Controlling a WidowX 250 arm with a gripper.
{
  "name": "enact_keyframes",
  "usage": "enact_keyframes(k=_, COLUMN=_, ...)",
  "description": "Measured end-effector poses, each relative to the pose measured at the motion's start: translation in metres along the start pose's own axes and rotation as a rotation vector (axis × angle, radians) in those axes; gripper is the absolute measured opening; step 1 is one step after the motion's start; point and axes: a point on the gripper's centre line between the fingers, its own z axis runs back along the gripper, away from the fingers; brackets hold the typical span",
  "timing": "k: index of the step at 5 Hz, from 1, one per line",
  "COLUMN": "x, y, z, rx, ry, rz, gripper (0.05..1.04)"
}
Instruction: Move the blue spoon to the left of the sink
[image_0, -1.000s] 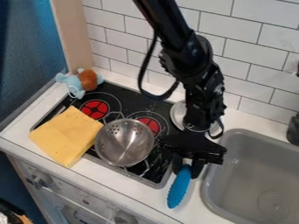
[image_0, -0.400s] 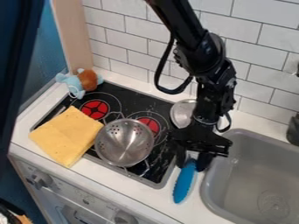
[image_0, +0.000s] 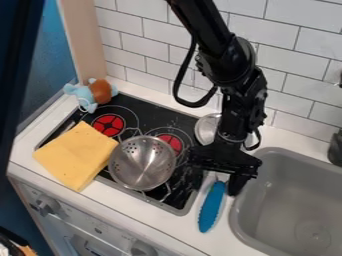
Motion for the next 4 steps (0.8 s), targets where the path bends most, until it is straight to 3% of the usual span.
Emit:
enact_keyframes(k=1, x=-0.003, y=0.002, z=0.002, rx=-0.008, ry=0.003, rz=0.0, gripper=0.993)
enact_keyframes(k=3, x=0.011, y=0.008, z=0.068, rx=-0.138, ry=-0.109, rz=0.071, gripper=0.993)
enact_keyframes(k=4, x=0.014, y=0.012, z=0.088, rx=-0.179, ry=-0.173, rz=0.088, gripper=0.993)
